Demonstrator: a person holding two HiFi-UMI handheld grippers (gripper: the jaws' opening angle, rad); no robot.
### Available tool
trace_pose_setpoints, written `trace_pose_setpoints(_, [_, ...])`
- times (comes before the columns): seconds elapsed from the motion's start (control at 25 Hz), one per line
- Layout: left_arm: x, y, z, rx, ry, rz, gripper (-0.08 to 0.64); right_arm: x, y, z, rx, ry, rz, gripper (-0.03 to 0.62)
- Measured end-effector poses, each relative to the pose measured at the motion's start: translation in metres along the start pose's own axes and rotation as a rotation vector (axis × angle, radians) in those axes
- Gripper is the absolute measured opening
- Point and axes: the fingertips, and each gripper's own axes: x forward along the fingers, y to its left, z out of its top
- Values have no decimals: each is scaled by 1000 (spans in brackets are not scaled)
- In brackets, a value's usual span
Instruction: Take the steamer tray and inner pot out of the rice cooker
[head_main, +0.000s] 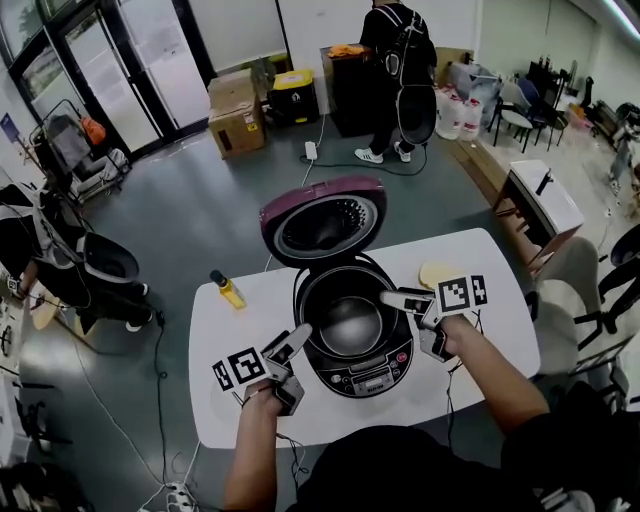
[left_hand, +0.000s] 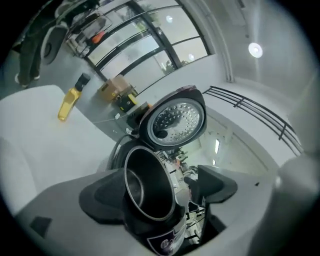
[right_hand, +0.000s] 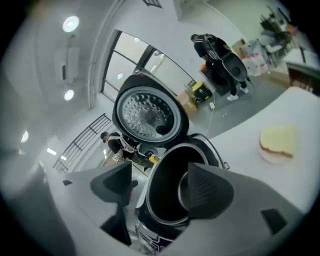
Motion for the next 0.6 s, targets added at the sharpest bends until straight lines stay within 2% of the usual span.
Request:
trace_pose_setpoints(0.12, [7,7,-7,-115,17,-37,449,0,-18,-6,154,26,40,351])
trace_pose_setpoints(0.28, [12,11,-15,-199,18,-84,449,3,-30,-20,279,59,71,351])
trace_pose_setpoints(0.6, [15,24,-21,-272,25,-63,449,5,-48,-29,340,75,41,350])
